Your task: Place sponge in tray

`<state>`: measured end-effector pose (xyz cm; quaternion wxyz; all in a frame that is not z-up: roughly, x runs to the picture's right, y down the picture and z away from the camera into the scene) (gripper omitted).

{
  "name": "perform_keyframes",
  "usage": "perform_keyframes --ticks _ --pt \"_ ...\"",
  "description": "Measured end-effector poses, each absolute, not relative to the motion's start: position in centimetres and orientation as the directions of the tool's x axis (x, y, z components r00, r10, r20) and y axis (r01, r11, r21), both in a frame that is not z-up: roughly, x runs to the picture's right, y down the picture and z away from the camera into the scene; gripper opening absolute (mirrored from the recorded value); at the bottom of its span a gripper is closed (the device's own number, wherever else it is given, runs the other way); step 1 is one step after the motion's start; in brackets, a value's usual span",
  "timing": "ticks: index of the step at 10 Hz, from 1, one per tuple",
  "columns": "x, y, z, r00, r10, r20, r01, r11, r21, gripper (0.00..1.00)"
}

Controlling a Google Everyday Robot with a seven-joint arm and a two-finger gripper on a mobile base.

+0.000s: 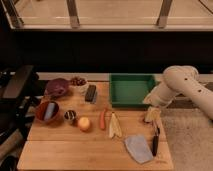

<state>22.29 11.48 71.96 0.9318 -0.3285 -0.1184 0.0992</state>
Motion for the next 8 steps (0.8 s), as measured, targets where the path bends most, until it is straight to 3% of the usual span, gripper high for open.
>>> perform_keyframes --ticks 4,8 --pt "14.0 12.2 73.4 0.865 0.379 0.329 -0.07 0.74 -0.669 0.65" --pt "9.9 12.7 74.2 0.834 0.418 0.361 -0.109 0.764 -0.636 0.65"
